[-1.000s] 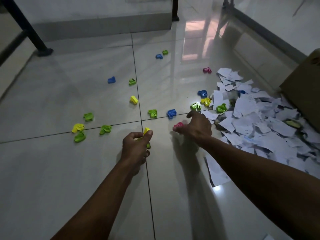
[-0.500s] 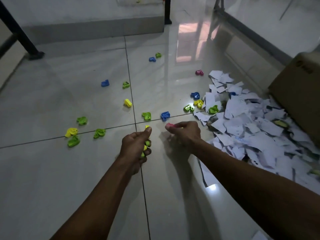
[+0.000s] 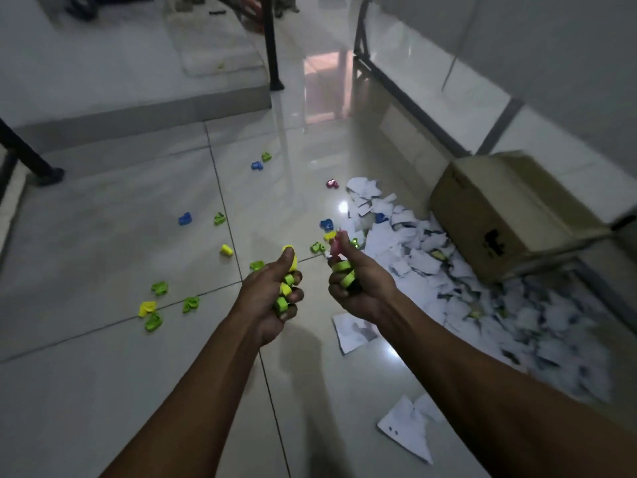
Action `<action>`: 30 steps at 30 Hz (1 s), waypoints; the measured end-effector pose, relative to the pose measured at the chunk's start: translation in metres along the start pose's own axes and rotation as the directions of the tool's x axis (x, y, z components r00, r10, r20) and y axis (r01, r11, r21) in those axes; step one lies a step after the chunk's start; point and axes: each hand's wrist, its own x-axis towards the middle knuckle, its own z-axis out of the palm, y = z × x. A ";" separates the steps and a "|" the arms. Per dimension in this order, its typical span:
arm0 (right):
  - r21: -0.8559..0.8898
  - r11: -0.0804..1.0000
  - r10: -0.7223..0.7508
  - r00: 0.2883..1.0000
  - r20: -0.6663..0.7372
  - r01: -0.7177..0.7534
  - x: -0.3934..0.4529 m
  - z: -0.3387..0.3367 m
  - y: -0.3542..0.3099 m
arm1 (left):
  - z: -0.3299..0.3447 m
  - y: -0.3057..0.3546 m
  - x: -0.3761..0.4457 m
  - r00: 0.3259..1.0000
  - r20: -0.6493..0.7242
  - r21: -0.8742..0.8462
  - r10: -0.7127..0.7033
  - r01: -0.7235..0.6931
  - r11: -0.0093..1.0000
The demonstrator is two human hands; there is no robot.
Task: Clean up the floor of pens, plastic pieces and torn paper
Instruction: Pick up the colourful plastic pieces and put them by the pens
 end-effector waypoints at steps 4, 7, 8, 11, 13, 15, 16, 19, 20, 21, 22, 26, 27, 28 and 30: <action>0.057 0.998 -0.004 1.000 -0.028 0.005 -0.100 0.043 -0.061 | 0.057 0.072 -0.081 0.999 0.030 0.043 -0.023 0.022 0.999; 0.100 0.995 -0.014 0.999 -0.049 0.019 -0.183 0.078 -0.114 | 0.107 0.132 -0.149 0.998 0.051 0.095 -0.043 0.038 0.995; 0.115 0.993 -0.020 0.998 -0.057 0.027 -0.210 0.089 -0.130 | 0.124 0.151 -0.172 0.997 0.051 0.112 -0.051 0.046 0.993; 0.160 0.984 -0.077 0.996 -0.044 0.083 -0.292 0.119 -0.184 | 0.176 0.208 -0.240 0.996 0.066 0.146 -0.051 0.041 0.988; 0.196 0.973 -0.107 0.992 -0.065 0.118 -0.347 0.141 -0.221 | 0.211 0.243 -0.284 0.994 0.093 0.165 -0.054 0.038 0.986; 0.243 0.956 -0.146 0.984 -0.102 0.167 -0.400 0.157 -0.254 | 0.245 0.275 -0.326 0.989 0.141 0.183 -0.055 0.029 0.983; 0.263 0.945 -0.169 0.980 -0.108 0.192 -0.424 0.164 -0.266 | 0.260 0.288 -0.343 0.985 0.164 0.189 -0.056 0.024 0.982; 0.293 0.916 -0.239 0.960 -0.147 0.273 -0.498 0.178 -0.306 | 0.311 0.322 -0.392 0.965 0.252 0.192 -0.068 0.019 0.981; 0.298 0.901 -0.277 0.947 -0.162 0.315 -0.526 0.179 -0.321 | 0.333 0.333 -0.411 0.951 0.298 0.208 -0.079 0.016 0.978; 0.311 0.881 -0.317 0.933 -0.169 0.356 -0.552 0.180 -0.332 | 0.353 0.340 -0.429 0.936 0.339 0.220 -0.090 0.014 0.976; 0.320 0.860 -0.353 0.916 -0.189 0.397 -0.577 0.178 -0.341 | 0.372 0.343 -0.446 0.918 0.383 0.229 -0.099 0.009 0.973; 0.363 0.769 -0.456 0.850 -0.264 0.526 -0.666 0.164 -0.359 | 0.443 0.335 -0.508 0.846 0.514 0.315 -0.142 -0.032 0.949; 0.376 0.740 -0.480 0.830 -0.285 0.558 -0.690 0.158 -0.360 | 0.460 0.326 -0.525 0.825 0.541 0.335 -0.165 -0.031 0.942; 0.386 0.710 -0.501 0.808 -0.310 0.588 -0.715 0.149 -0.360 | 0.477 0.314 -0.540 0.800 0.568 0.351 -0.190 -0.027 0.936; 0.399 0.661 -0.525 0.771 -0.360 0.636 -0.756 0.133 -0.357 | 0.502 0.291 -0.566 0.753 0.620 0.376 -0.222 -0.037 0.926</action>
